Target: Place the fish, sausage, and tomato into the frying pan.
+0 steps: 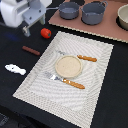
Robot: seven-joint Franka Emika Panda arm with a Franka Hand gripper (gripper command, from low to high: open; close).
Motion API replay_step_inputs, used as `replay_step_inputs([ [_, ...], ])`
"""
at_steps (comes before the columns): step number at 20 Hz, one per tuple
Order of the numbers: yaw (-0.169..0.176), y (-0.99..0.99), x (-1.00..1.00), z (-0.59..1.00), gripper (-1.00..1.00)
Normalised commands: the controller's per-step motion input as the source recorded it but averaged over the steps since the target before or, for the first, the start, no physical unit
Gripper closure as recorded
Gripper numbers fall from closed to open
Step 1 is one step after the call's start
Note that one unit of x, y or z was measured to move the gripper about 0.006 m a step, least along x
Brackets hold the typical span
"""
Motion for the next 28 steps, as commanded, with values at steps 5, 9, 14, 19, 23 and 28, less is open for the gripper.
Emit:
replay_step_inputs([
  [5, 0.0, -0.83, -0.08, -0.47, -1.0],
  [9, 0.004, -0.54, -0.11, -0.43, -1.0],
  [14, 0.028, -0.39, -0.13, -0.46, -1.0],
  [19, 0.044, -0.39, -0.08, -0.45, -1.0],
  [23, 0.031, -0.26, -0.04, -0.43, -1.0],
  [28, 0.019, -0.02, -0.03, -0.46, -1.0],
])
